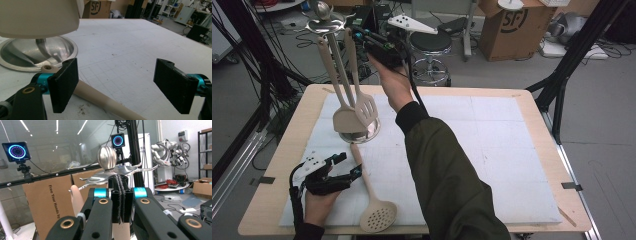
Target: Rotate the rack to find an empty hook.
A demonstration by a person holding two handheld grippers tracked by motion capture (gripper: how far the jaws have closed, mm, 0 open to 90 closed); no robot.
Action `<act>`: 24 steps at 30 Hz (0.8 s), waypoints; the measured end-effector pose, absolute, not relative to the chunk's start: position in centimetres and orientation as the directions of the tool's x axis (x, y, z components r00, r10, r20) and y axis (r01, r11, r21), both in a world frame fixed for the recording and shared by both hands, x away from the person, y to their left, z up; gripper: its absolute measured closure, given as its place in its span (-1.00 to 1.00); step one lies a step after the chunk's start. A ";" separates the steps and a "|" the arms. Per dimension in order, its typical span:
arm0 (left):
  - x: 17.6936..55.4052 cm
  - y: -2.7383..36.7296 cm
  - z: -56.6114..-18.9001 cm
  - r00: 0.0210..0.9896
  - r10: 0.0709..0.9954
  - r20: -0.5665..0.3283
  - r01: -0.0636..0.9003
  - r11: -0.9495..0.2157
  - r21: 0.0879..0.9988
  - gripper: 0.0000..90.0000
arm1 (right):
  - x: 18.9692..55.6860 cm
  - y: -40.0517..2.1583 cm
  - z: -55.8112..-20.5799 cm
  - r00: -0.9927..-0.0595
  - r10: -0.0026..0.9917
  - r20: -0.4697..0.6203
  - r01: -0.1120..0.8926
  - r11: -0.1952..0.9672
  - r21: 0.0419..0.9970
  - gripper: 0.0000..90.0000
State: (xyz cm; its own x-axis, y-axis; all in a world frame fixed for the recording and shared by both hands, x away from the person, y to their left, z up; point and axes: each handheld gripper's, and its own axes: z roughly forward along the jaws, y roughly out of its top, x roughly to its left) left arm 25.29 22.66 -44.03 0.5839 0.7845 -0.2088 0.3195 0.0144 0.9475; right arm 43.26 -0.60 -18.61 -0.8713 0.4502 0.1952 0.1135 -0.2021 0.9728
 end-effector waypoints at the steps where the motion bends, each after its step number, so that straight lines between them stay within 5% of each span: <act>1: 25.3 22.7 -44.0 0.584 0.784 -0.209 0.319 0.015 0.948 -0.54 | 43.3 -0.6 -18.7 -0.870 0.451 0.199 0.117 -0.204 0.972 0.99; 14: 25.3 22.7 -44.0 0.582 0.786 -0.208 0.318 0.016 0.948 -0.54 | 40.8 3.2 -19.2 -0.912 0.380 0.153 0.101 -0.153 0.983 0.99; 24: 25.2 23.1 -44.0 0.576 0.788 -0.218 0.319 0.029 0.947 -0.54 | 41.1 3.3 -18.9 -0.894 0.426 0.136 0.083 -0.140 0.987 0.99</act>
State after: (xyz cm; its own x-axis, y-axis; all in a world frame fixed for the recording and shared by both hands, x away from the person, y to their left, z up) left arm 25.19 23.09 -44.04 0.5762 0.7876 -0.2183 0.3191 0.0290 0.9473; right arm 41.12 3.29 -18.93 -0.8943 0.4263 0.1357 0.0829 -0.1403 0.9866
